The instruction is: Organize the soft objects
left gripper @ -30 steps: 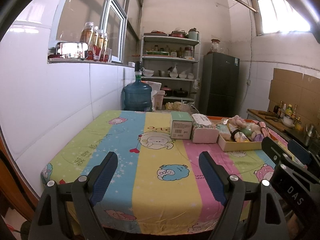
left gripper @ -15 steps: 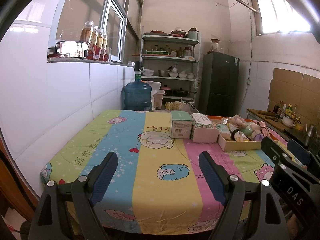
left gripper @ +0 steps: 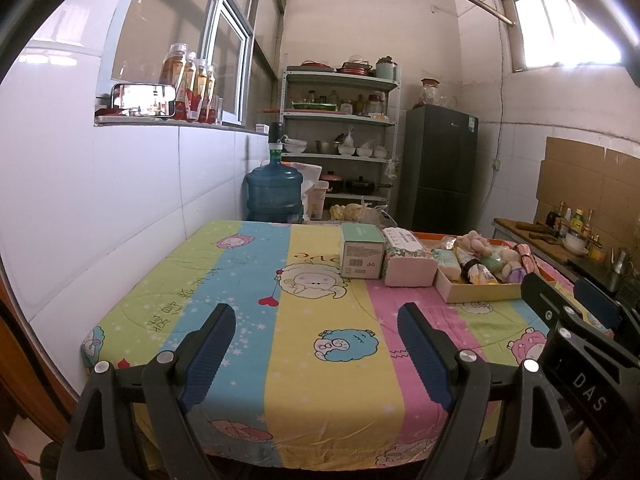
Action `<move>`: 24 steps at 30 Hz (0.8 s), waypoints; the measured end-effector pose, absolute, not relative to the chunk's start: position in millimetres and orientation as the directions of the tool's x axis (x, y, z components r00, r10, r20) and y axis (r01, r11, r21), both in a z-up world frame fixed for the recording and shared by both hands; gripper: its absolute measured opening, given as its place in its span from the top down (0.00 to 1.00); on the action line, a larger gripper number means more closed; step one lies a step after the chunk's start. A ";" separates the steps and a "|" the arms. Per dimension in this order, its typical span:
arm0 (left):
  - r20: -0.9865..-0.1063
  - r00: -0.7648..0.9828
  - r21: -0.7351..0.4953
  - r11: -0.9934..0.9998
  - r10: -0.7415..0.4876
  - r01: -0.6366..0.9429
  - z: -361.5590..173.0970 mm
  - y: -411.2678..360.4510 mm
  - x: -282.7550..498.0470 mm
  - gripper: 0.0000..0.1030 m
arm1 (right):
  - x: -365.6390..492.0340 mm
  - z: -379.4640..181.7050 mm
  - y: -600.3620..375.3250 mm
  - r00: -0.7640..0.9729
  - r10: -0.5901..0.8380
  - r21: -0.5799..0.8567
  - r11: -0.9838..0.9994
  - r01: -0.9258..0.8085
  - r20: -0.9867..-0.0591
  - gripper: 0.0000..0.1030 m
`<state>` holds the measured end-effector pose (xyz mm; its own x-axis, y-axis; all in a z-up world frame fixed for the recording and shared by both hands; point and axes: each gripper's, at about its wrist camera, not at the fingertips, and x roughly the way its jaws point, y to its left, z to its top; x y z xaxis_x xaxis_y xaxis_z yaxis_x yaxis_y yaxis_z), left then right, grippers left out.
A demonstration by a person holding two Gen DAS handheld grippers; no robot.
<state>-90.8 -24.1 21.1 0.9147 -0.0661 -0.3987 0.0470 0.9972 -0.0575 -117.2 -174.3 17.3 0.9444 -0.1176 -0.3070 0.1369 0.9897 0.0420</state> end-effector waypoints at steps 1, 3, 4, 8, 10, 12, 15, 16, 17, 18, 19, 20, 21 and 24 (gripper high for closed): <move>-0.399 0.915 -0.058 0.997 -0.066 0.047 21.2 -24.0 -90.7 0.19 | -117.3 17.3 -174.2 0.945 -0.117 0.042 0.990 0.136 -0.306 0.27; -0.399 0.915 -0.060 0.997 -0.066 0.046 20.7 -23.1 -90.2 0.19 | -117.2 18.0 -173.0 0.945 -0.117 0.040 0.990 0.135 -0.306 0.27; -0.399 0.915 -0.060 0.997 -0.066 0.046 20.7 -23.2 -90.3 0.19 | -117.2 18.2 -171.9 0.945 -0.116 0.038 0.990 0.134 -0.306 0.27; -0.399 0.915 -0.060 0.997 -0.067 0.047 20.6 -23.0 -90.3 0.19 | -117.3 19.1 -169.7 0.946 -0.115 0.037 0.990 0.133 -0.304 0.27; -0.398 0.915 -0.061 0.997 -0.066 0.046 21.0 -22.4 -90.4 0.19 | -116.8 19.5 -169.9 0.945 -0.116 0.035 0.990 0.133 -0.304 0.27; -0.399 0.915 -0.061 0.997 -0.066 0.045 21.1 -21.9 -90.1 0.19 | -116.2 20.4 -170.0 0.946 -0.116 0.035 0.990 0.133 -0.304 0.27; -0.399 0.915 -0.061 0.997 -0.066 0.046 21.2 -21.8 -90.0 0.19 | -116.1 20.3 -169.9 0.945 -0.116 0.035 0.991 0.133 -0.304 0.27; -0.399 0.915 -0.061 0.997 -0.066 0.046 21.2 -21.7 -90.0 0.19 | -116.0 20.3 -169.7 0.945 -0.116 0.035 0.991 0.132 -0.305 0.27; -0.398 0.915 -0.061 0.997 -0.066 0.046 21.1 -21.7 -90.0 0.19 | -116.2 20.2 -169.9 0.945 -0.116 0.035 0.991 0.132 -0.305 0.27; -0.398 0.915 -0.061 0.997 -0.066 0.045 21.2 -21.6 -89.8 0.19 | -116.3 20.2 -169.8 0.945 -0.116 0.035 0.991 0.133 -0.305 0.27; -0.398 0.915 -0.061 0.997 -0.065 0.045 21.0 -21.9 -89.8 0.19 | -116.2 20.4 -169.5 0.945 -0.116 0.036 0.991 0.133 -0.305 0.27; -0.397 0.915 -0.061 0.997 -0.065 0.044 21.3 -21.6 -90.1 0.19 | -116.2 20.6 -169.1 0.946 -0.115 0.036 0.991 0.132 -0.304 0.27; -0.398 0.915 -0.062 0.997 -0.065 0.044 22.2 -20.6 -90.2 0.19 | -116.3 20.3 -169.7 0.946 -0.116 0.035 0.991 0.133 -0.304 0.27; -0.398 0.915 -0.062 0.997 -0.066 0.044 22.2 -20.8 -90.2 0.19 | -116.2 20.2 -169.7 0.946 -0.116 0.035 0.991 0.133 -0.304 0.27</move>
<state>-90.2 -20.8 22.2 0.9150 -0.0655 -0.3980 0.0445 0.9971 -0.0619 -116.2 -169.7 20.2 0.9456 -0.1159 -0.3041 0.1326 0.9905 0.0351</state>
